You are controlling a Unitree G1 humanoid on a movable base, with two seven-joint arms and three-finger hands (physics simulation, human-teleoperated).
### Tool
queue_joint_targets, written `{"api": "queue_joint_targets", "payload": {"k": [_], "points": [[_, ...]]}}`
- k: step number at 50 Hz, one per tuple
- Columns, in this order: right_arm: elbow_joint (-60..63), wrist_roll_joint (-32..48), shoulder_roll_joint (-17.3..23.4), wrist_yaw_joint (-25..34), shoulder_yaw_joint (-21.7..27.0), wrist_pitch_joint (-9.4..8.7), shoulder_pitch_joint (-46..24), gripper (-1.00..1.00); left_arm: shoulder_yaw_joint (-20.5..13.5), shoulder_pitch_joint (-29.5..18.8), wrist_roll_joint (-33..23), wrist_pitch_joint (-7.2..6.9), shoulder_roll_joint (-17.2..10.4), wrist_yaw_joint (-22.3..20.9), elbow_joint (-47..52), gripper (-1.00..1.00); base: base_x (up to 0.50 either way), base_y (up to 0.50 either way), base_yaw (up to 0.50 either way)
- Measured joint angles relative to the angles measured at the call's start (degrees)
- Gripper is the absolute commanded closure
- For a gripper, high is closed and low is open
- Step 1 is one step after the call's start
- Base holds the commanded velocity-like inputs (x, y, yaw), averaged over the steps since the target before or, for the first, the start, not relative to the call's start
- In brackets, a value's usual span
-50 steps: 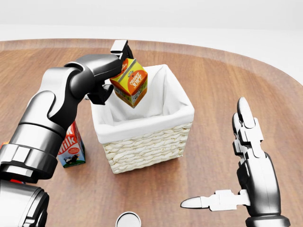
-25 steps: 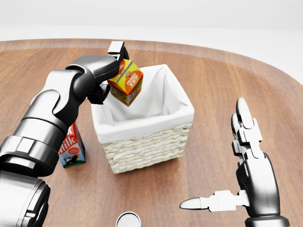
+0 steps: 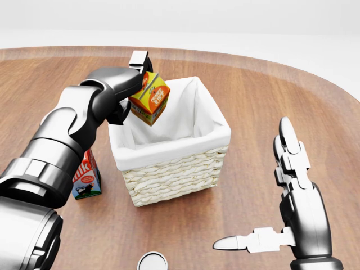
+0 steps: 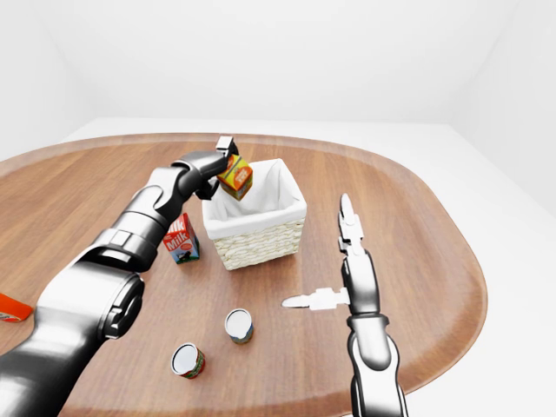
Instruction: Pick up the orange juice, and put it in the basket.
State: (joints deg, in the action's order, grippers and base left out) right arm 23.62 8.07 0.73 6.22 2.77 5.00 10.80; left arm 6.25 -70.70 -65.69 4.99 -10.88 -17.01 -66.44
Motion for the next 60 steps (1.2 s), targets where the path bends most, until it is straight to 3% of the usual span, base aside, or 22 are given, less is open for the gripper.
{"api": "queue_joint_targets", "payload": {"k": [32,33,34,44,60], "points": [[-0.64,0.44,0.04,0.19,-0.52,0.0,0.51,-1.0,0.48,-0.62,-1.11,0.0,0.77,4.33,-4.99,1.0,0.0,0.0,0.0],[-0.66,0.44,0.04,0.19,-0.53,0.0,0.51,-1.0,0.51,-0.61,-1.2,0.0,0.77,4.5,-5.09,0.23,0.0,0.0,0.0],[-0.68,0.45,0.04,0.2,-0.53,0.0,0.52,-1.0,0.43,-0.65,-1.3,0.01,0.75,4.91,-5.11,-1.0,0.0,0.0,0.0],[-0.82,0.57,0.03,0.21,-0.66,0.0,0.63,-1.0,-0.43,-1.31,-2.35,0.01,0.67,7.84,-5.41,-1.0,0.0,0.0,0.0],[-0.85,0.58,0.04,0.26,-0.69,0.0,0.62,-1.0,-1.43,-2.26,-0.94,0.01,0.72,7.98,-4.42,-1.0,0.0,0.0,0.0]]}}
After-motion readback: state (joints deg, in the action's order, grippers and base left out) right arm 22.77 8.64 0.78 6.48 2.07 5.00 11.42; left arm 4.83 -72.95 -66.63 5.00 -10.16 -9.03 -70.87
